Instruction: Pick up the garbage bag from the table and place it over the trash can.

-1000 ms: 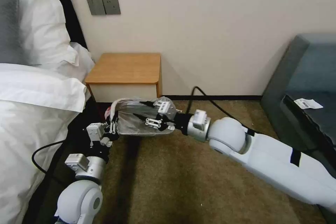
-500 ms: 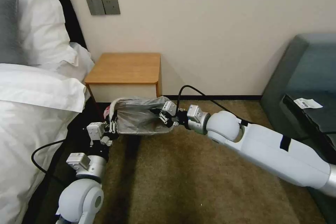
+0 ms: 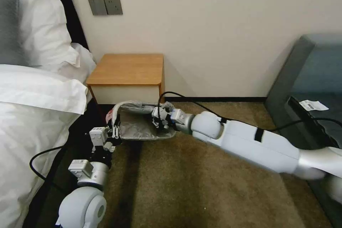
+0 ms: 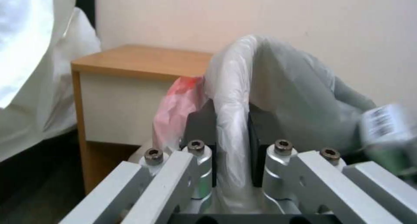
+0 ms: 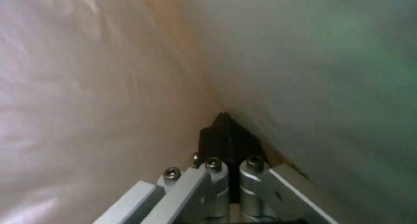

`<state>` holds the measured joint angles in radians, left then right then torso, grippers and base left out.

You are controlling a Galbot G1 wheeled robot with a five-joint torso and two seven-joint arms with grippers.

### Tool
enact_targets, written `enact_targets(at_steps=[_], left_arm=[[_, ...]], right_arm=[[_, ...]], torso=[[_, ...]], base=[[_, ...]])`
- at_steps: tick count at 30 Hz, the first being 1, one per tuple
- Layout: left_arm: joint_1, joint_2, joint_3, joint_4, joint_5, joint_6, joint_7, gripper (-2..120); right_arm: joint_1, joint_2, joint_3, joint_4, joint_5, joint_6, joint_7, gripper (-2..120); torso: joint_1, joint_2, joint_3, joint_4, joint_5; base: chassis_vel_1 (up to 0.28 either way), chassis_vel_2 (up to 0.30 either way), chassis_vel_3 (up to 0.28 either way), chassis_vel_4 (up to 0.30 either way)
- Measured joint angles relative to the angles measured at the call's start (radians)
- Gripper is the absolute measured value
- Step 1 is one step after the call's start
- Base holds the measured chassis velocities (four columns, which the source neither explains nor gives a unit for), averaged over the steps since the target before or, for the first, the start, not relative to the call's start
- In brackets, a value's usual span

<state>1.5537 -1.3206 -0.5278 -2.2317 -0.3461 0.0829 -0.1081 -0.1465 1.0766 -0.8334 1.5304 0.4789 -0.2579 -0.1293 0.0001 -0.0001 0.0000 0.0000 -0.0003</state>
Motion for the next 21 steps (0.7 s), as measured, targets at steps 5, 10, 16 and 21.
enact_targets(at_steps=[5, 10, 16, 21], left_arm=[[0.02, 0.0, 0.014, -0.03, 0.015, 0.006, 0.0, 11], [0.048, -0.004, 0.035, -0.073, 0.027, 0.022, -0.003, 11], [0.078, -0.013, 0.054, -0.108, 0.052, 0.031, -0.012, 11], [0.087, -0.016, 0.056, -0.11, 0.062, 0.031, -0.012, 11]], right_arm=[[0.029, 0.061, -0.054, -0.095, -0.039, 0.005, -0.009, 0], [0.054, 0.106, -0.091, -0.191, -0.061, 0.02, -0.019, 0], [0.076, 0.17, -0.132, -0.279, -0.071, 0.033, -0.029, 0], [0.077, 0.203, -0.136, -0.303, -0.077, 0.039, -0.034, 0]], torso=[[0.0, 0.0, 0.0, 0.0, 0.0001], [0.0, 0.0, 0.0, -0.0001, 0.0001], [0.0, 0.0, 0.0, 0.0001, 0.0001], [0.0, 0.0, 0.0, 0.0001, 0.0002]], base=[[0.0, 0.0, 0.0, 0.0], [0.0, 0.0, 0.0, 0.0], [0.0, 0.0, 0.0, 0.0], [0.0, 0.0, 0.0, 0.0]])
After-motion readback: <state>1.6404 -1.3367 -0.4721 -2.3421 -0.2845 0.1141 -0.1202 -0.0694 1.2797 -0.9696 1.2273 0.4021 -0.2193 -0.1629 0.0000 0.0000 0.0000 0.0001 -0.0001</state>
